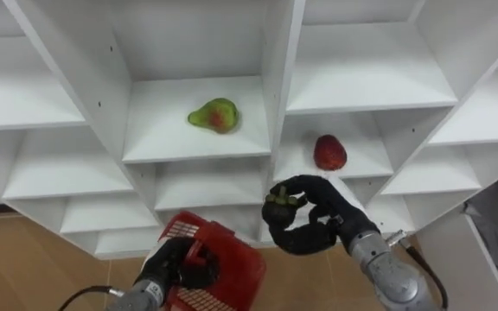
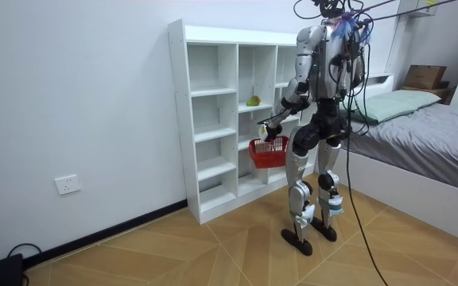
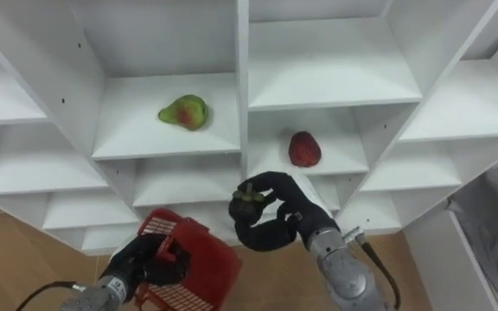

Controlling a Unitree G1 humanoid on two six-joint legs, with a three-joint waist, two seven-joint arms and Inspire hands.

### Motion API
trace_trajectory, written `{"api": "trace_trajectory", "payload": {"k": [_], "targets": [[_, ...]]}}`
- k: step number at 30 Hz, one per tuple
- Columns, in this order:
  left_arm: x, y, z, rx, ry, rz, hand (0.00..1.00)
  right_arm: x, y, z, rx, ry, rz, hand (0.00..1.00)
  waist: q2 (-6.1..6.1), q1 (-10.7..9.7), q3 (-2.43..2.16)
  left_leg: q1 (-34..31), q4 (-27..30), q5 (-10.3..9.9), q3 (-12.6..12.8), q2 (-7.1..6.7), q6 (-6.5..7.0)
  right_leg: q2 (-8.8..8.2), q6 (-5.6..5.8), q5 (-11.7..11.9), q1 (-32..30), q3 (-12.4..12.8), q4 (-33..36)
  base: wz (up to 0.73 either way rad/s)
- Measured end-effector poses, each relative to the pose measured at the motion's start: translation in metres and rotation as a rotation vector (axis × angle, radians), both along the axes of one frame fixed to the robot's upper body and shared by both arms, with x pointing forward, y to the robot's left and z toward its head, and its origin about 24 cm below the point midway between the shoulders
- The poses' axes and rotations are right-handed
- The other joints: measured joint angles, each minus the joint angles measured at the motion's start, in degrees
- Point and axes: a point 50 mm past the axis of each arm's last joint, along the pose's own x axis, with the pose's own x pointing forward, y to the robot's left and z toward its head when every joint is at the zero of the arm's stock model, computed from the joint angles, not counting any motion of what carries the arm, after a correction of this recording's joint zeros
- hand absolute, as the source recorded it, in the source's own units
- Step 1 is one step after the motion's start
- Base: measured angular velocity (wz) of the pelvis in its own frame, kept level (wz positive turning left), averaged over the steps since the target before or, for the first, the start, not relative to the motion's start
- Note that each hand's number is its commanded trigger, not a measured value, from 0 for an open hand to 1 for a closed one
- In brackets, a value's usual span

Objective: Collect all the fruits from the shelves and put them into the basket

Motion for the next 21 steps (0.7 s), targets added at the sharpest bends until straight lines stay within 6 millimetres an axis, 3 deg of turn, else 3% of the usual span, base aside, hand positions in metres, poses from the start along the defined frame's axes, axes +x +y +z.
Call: {"api": "trace_trajectory", "payload": {"k": [4,14,21], "targets": [[0.003,-0.008,0.003,-0.033,-0.029,-0.022,1.00,0.001,-0.001,-0.006,-0.037,0.015,0.013,1.00,-0.03,0.6,0.01,-1.3,0.2,0.2,-0.6,0.01,0.15,-0.48,-0.01,0.0,-0.7,-1.2,0.0,0.12],[0.000,-0.007,0.002,-0.009,-0.010,-0.117,1.00,-0.011,-0.004,-0.031,-0.093,0.125,0.024,1.00,-0.28,0.6,0.15,-3.2,0.6,0.6,-3.3,-0.63,0.33,-0.96,0.13,-0.1,-1.0,-4.8,-0.3,0.16],[-0.001,-0.015,0.002,-0.025,-0.001,-0.177,1.00,-0.016,-0.004,-0.042,-0.147,0.166,0.043,1.00,-0.18,0.9,0.12,-4.5,1.0,0.9,-3.8,-1.15,0.34,-1.15,0.16,-0.1,-2.0,-5.4,-0.2,0.06]]}}
